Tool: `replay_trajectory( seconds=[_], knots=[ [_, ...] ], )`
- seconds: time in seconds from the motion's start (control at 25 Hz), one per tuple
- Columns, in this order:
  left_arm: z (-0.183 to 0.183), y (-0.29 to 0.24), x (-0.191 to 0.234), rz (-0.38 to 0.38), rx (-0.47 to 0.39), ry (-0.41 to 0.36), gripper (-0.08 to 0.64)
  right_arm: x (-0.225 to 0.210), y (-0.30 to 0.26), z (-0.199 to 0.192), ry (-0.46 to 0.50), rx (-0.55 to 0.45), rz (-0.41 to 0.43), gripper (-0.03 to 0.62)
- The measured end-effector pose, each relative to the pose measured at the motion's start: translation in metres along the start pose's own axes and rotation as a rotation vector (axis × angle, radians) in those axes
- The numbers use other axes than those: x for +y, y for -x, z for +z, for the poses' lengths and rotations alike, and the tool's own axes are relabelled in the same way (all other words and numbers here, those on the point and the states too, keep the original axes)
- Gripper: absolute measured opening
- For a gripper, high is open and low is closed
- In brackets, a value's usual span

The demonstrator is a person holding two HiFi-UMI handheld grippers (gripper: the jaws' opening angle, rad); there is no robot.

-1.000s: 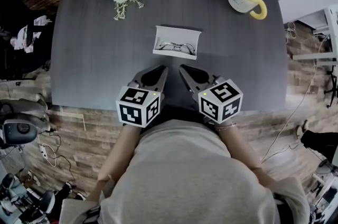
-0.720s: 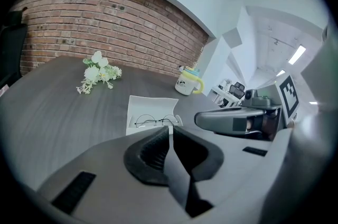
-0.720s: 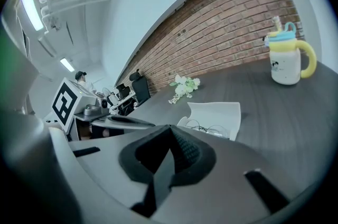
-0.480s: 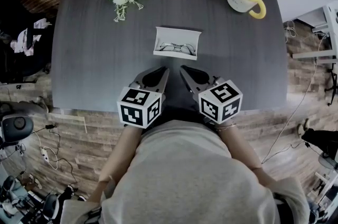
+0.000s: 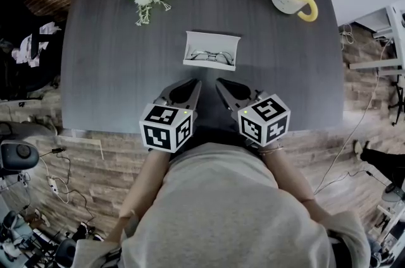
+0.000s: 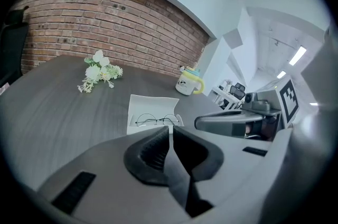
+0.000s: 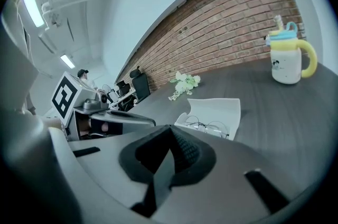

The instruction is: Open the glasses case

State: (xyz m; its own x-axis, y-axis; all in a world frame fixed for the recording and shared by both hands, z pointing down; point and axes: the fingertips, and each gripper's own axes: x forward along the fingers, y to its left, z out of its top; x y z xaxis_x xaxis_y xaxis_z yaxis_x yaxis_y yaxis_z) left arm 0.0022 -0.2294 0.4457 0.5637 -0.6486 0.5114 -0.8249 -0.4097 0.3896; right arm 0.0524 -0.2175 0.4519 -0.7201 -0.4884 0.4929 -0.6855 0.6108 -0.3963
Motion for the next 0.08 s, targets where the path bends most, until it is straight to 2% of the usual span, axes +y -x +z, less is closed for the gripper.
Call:
replay_trajectory(
  seconds=[0.08],
  knots=[
    [0.0006,0.0010,0.0011,0.005,-0.002,0.004,0.040,-0.0006,0.0015,0.0014,-0.001,-0.004,-0.002,0.005]
  ],
)
